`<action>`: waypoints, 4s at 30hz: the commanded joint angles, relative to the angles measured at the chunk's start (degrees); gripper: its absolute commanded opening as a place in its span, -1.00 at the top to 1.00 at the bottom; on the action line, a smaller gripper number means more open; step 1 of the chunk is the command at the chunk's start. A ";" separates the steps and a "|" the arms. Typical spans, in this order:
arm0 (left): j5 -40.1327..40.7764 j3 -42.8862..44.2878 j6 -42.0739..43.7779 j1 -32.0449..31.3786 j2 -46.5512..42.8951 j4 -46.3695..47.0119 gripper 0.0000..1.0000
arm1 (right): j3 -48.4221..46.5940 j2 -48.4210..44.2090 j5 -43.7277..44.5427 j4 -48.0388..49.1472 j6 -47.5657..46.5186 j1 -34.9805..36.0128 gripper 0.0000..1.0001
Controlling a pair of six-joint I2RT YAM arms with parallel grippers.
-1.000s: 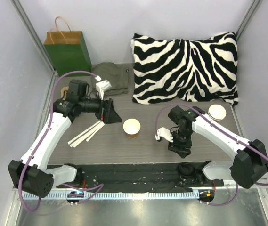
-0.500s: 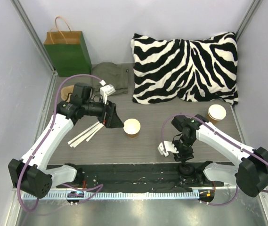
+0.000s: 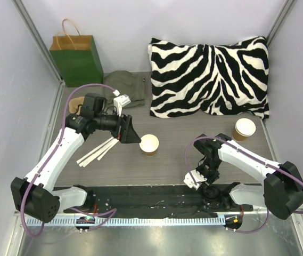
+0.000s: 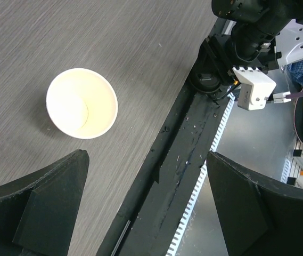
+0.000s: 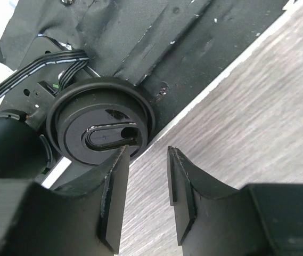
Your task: Pack the takeout coffee
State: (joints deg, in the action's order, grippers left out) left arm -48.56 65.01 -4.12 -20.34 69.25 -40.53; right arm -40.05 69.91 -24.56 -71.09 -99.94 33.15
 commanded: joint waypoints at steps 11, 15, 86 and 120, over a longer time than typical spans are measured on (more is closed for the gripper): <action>-0.14 1.96 -0.01 0.12 1.23 1.77 -0.93 | 5.33 1.63 1.18 6.93 -2.80 0.87 0.17; 0.39 2.05 0.08 0.12 1.15 1.78 -0.93 | 6.13 1.55 1.35 6.67 -4.29 1.48 0.22; 22.01 1.78 -25.23 26.31 5.28 5.90 -0.99 | -81.41 49.53 30.53 -0.72 81.04 19.32 0.98; 20.61 1.70 -25.85 26.67 6.95 6.61 -0.99 | -78.86 51.73 27.81 -1.07 81.04 19.41 0.82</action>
State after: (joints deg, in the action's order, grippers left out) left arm -26.68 66.19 -29.65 5.80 76.03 -36.27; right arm -119.20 121.27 3.44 -72.71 -19.35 52.18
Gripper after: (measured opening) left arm 0.996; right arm 0.085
